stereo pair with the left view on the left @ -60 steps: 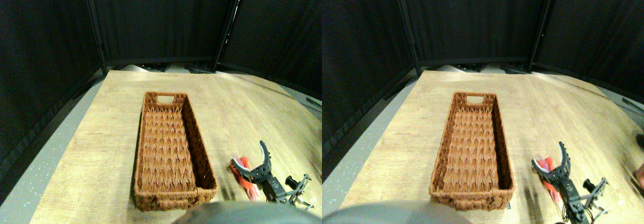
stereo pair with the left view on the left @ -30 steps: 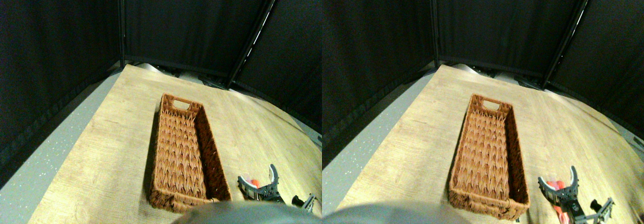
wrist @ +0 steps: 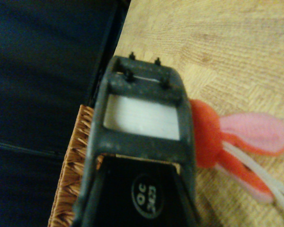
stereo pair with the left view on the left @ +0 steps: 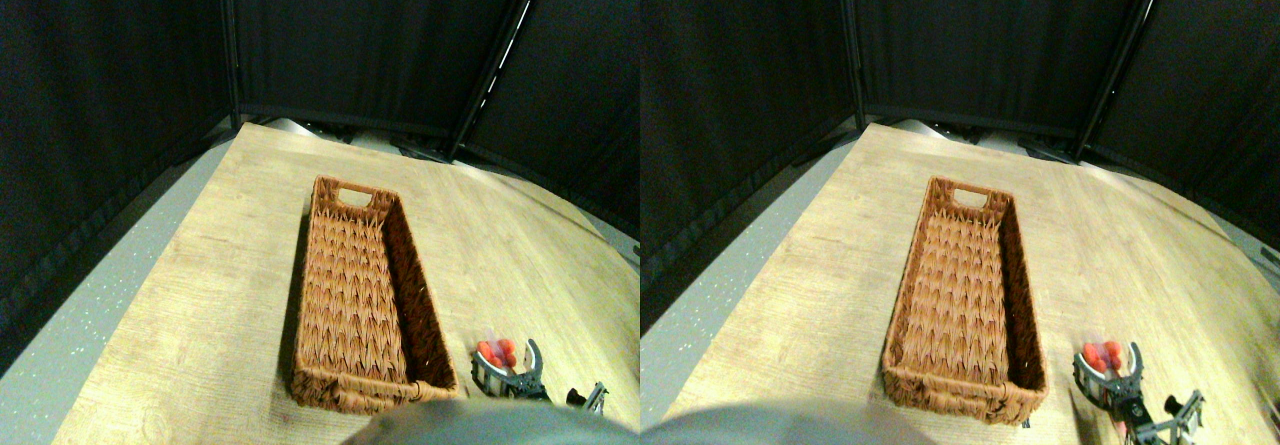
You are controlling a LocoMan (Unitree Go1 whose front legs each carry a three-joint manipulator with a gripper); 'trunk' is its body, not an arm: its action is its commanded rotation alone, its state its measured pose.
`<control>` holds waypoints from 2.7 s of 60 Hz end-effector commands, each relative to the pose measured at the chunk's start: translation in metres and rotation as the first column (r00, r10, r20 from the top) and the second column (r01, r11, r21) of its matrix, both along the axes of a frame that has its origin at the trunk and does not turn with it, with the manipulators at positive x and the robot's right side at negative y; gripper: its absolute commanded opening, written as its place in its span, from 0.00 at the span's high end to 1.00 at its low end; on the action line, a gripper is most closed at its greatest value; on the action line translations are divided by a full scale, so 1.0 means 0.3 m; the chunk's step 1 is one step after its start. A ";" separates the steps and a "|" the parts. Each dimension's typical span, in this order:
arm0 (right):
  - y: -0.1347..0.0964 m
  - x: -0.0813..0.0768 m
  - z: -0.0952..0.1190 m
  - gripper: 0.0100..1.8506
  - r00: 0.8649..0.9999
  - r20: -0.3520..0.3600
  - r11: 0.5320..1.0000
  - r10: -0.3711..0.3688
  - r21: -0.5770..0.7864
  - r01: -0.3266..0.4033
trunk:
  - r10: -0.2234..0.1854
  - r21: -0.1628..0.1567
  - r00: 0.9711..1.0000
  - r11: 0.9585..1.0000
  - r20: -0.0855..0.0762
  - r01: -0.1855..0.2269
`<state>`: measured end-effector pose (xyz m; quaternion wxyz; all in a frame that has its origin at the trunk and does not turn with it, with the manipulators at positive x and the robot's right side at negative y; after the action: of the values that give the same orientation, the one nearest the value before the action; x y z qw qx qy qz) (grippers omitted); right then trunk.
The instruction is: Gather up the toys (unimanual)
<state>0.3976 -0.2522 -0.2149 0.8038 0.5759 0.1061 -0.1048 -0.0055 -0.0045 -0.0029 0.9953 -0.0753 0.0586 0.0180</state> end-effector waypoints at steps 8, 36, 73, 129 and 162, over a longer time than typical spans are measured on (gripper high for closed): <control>-0.044 0.003 0.010 0.59 0.999 0.025 0.997 -0.043 0.071 0.041 | -0.002 -0.009 1.000 1.000 -0.030 0.002; -0.100 -0.009 -0.071 0.47 0.993 -0.013 0.984 -0.120 0.129 0.121 | -0.006 -0.010 0.999 1.000 -0.036 0.005; -0.071 0.030 -0.023 0.97 0.951 0.159 0.963 -0.265 -0.008 0.269 | -0.011 -0.003 0.999 1.000 -0.036 0.011; 0.233 0.215 0.335 0.97 0.962 0.224 0.956 0.153 -0.281 -0.087 | 0.091 -0.095 0.995 0.992 0.031 -0.088; 0.450 0.272 0.335 0.97 0.941 0.171 0.938 0.292 -0.242 -0.247 | 0.181 -0.174 0.983 0.970 0.035 -0.172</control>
<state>0.4802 -0.1189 -0.1178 0.8730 0.4749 0.0985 0.0524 0.0000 -0.0016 -0.0006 0.9840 -0.1534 0.0275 0.0864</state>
